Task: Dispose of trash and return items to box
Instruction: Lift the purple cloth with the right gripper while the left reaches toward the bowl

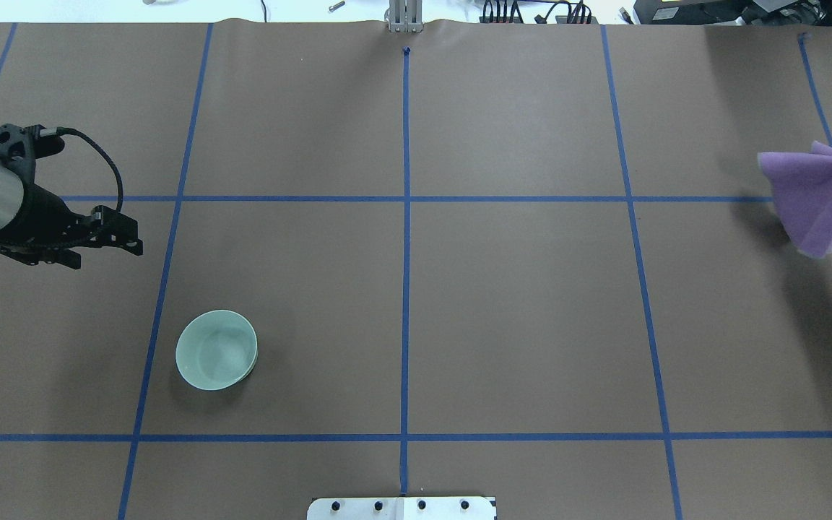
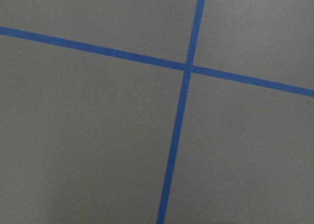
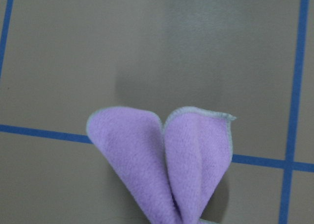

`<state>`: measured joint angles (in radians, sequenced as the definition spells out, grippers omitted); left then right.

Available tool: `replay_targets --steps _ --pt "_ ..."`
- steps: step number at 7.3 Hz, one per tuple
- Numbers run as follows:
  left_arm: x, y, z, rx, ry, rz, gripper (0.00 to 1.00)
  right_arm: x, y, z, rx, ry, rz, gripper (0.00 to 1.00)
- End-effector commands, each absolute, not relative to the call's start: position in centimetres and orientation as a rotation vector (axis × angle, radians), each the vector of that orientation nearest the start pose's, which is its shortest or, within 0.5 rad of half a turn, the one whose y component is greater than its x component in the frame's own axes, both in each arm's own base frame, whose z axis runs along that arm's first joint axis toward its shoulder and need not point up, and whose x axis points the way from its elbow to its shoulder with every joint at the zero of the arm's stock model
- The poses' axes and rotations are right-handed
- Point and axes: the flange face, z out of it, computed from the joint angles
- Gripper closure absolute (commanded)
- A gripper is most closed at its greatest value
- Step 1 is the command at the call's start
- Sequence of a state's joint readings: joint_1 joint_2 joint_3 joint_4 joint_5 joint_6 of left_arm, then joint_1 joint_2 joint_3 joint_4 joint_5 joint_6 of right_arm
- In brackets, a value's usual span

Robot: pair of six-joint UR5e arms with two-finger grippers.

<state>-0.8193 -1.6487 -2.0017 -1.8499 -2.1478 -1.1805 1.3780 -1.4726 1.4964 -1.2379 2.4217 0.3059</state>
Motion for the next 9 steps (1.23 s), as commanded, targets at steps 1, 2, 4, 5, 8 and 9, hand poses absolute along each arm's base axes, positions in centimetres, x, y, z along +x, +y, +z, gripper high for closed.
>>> replay_targets --steps 1,2,4,5,8,9 --pt "35.3 -37.3 37.8 -0.003 0.894 -0.142 0.03 0.6 -53.7 61.4 0.138 -0.907 0.042 1.0" --pt "36.2 -36.4 38.1 -0.017 0.889 -0.121 0.03 1.7 -51.8 61.2 0.148 -0.91 0.057 1.0" --pt "38.9 -34.5 39.3 -0.011 0.849 -0.088 0.03 3.2 -48.5 60.4 0.135 -0.905 0.089 1.0" --pt "40.1 -34.1 40.0 -0.025 0.835 -0.088 0.06 3.9 -47.5 60.0 0.135 -0.902 0.107 1.0" --pt "41.6 -34.5 42.2 -0.02 0.874 -0.088 0.68 4.8 -46.8 59.8 0.144 -0.901 0.122 1.0" --pt "41.5 -34.5 41.8 -0.023 0.883 -0.084 1.0 5.0 -46.6 59.6 0.148 -0.901 0.127 1.0"
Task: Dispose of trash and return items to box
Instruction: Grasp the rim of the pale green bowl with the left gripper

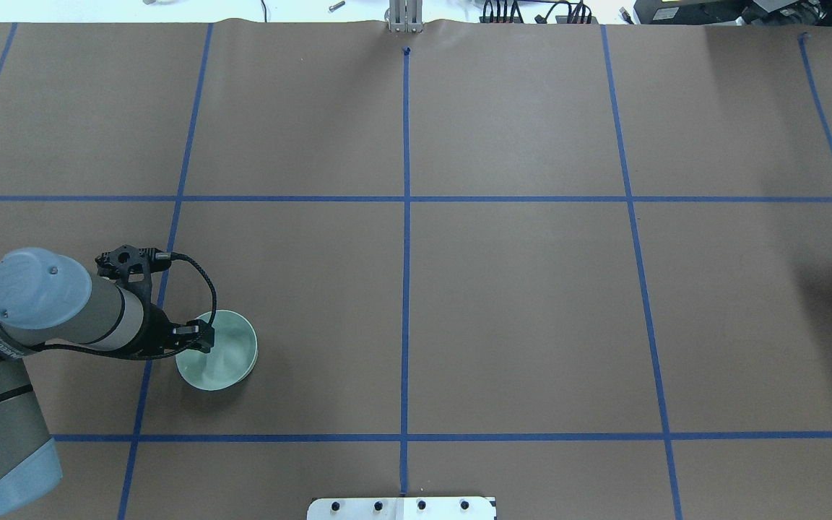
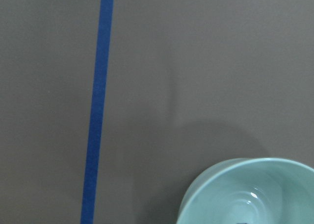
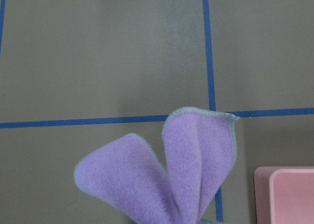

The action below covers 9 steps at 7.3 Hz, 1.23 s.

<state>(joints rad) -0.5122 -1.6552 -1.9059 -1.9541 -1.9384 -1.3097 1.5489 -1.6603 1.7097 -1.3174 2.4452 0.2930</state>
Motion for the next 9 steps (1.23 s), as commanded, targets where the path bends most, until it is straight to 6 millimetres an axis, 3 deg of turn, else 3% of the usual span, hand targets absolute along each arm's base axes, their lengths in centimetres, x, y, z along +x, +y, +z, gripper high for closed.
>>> replay_targets --steps 1,3,5,7,9 --pt "41.1 -34.3 40.9 -0.016 0.899 -0.08 1.0 5.3 -46.3 60.0 0.143 -0.898 0.135 1.0" --pt "39.5 -33.4 39.2 -0.073 0.945 -0.053 1.0 6.4 -45.6 60.8 0.148 -0.884 0.153 1.0" --pt "37.8 -34.4 38.0 -0.084 0.973 -0.068 1.0 8.0 -44.5 61.6 0.163 -0.875 0.164 1.0" --pt "33.1 -37.2 35.2 -0.125 1.002 -0.129 1.0 10.7 -43.4 63.0 0.185 -0.828 0.162 1.0" --pt "28.5 -42.2 31.6 -0.153 1.024 -0.217 1.0 15.2 -42.0 65.4 0.158 -0.677 0.082 1.0"
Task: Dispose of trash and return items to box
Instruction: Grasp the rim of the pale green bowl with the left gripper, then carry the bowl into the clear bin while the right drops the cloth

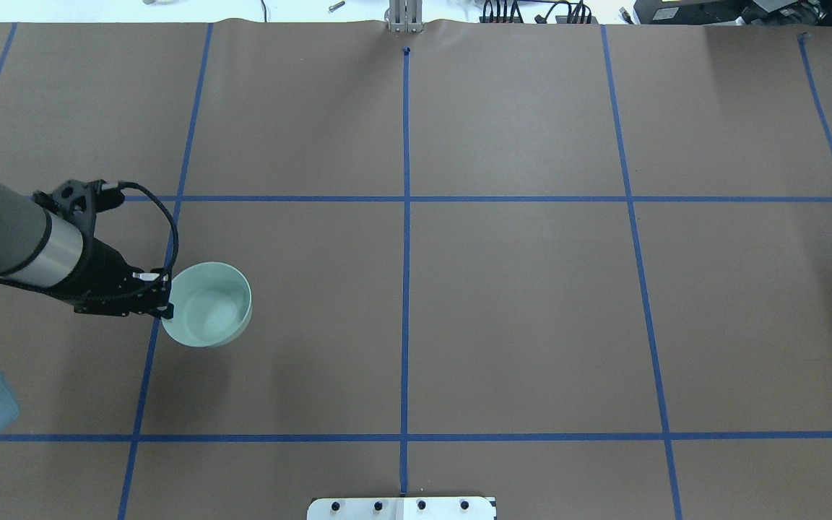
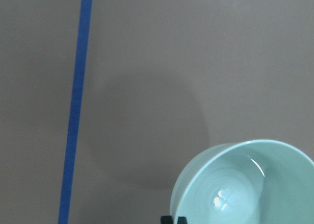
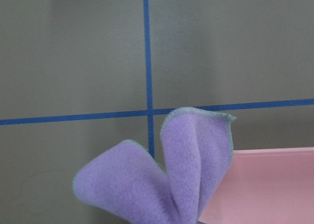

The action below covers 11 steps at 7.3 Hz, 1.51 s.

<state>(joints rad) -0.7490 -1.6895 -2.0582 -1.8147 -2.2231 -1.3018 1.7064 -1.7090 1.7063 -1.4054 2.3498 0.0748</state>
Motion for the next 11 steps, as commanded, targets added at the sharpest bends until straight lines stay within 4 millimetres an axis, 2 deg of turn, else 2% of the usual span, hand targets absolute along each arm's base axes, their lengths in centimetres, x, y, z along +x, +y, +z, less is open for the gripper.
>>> replay_targets --steps 1,2,3,4,5,6,7,8,9,10,11 --pt "27.0 -44.0 30.5 -0.112 1.015 -0.193 1.0 16.8 -41.5 65.9 0.141 -0.645 0.04 1.0" --pt "25.0 -45.7 30.5 -0.08 0.983 -0.186 1.0 18.3 -41.4 67.7 0.119 -0.626 0.041 1.0" --pt "22.3 -47.9 30.8 -0.046 0.952 -0.193 1.0 18.9 -40.6 70.7 0.091 -0.633 0.007 1.0" --pt "19.4 -51.6 30.9 -0.022 0.926 -0.205 1.0 18.8 -40.2 73.2 0.051 -0.644 0.01 1.0" --pt "15.4 -55.8 31.3 -0.017 0.938 -0.215 1.0 18.7 -39.9 74.9 0.019 -0.653 0.02 1.0" --pt "9.9 -60.0 33.7 -0.011 0.965 -0.219 1.0 18.7 -39.8 75.0 0.014 -0.649 0.03 0.54" --pt "4.7 -64.0 36.4 0.02 0.958 -0.21 1.0 18.6 -39.3 75.1 0.013 -0.655 0.036 0.01" --pt "1.4 -66.7 39.3 0.025 0.94 -0.205 1.0 18.8 -40.1 73.8 0.038 -0.653 0.032 0.0" --pt "-2.9 -67.9 42.8 0.019 0.927 -0.248 1.0 18.9 -40.9 72.2 0.07 -0.651 0.025 0.0" --pt "-6.6 -68.3 45.7 -0.003 0.919 -0.318 1.0 19.0 -42.1 70.1 0.109 -0.676 0.019 0.0" --pt "-9.9 -68.4 49.7 -0.062 0.91 -0.409 1.0 18.3 -42.8 68.4 0.141 -0.772 0.052 0.0"
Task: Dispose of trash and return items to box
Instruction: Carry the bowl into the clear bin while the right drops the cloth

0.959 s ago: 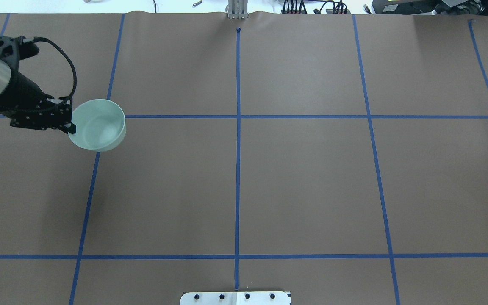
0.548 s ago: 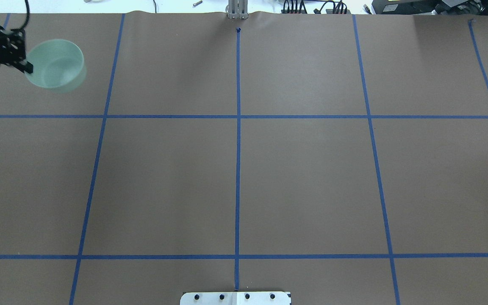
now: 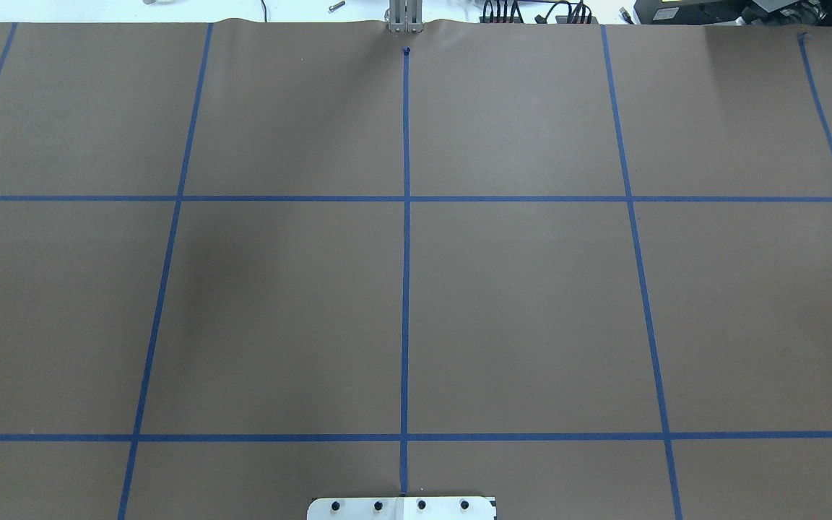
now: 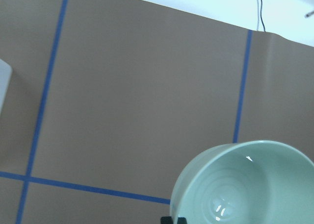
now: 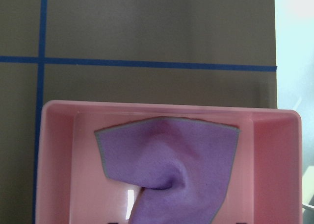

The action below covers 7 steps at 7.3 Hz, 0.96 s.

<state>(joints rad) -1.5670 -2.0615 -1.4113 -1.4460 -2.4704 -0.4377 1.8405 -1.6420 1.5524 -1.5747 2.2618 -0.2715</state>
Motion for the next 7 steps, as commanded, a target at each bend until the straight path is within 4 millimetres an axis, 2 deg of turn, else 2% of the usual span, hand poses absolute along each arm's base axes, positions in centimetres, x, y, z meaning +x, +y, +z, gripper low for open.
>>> replay_targets --steps 1,2,4,5,6,7 --pt "-13.0 -68.1 54.6 -0.156 0.907 -0.549 1.0 17.4 -43.9 64.9 0.154 -0.809 0.12 0.0" --pt "-15.1 -67.6 57.7 -0.195 0.907 -0.686 1.0 15.2 -45.0 61.3 0.16 -0.813 0.136 0.0" --pt "-18.5 -65.4 67.2 -0.249 0.905 -0.935 1.0 11.2 -46.3 57.0 0.142 -0.828 0.169 0.0" --pt "-18.6 -64.4 71.8 -0.246 0.882 -1.03 1.0 9.8 -46.5 55.0 0.146 -0.836 0.172 0.0" --pt "-18.9 -63.4 76.0 -0.176 0.77 -1.125 1.0 8.7 -46.6 53.5 0.144 -0.84 0.181 0.0" --pt "-18.9 -63.2 78.7 -0.141 0.699 -1.166 1.0 8.4 -46.4 52.5 0.155 -0.844 0.179 0.0"
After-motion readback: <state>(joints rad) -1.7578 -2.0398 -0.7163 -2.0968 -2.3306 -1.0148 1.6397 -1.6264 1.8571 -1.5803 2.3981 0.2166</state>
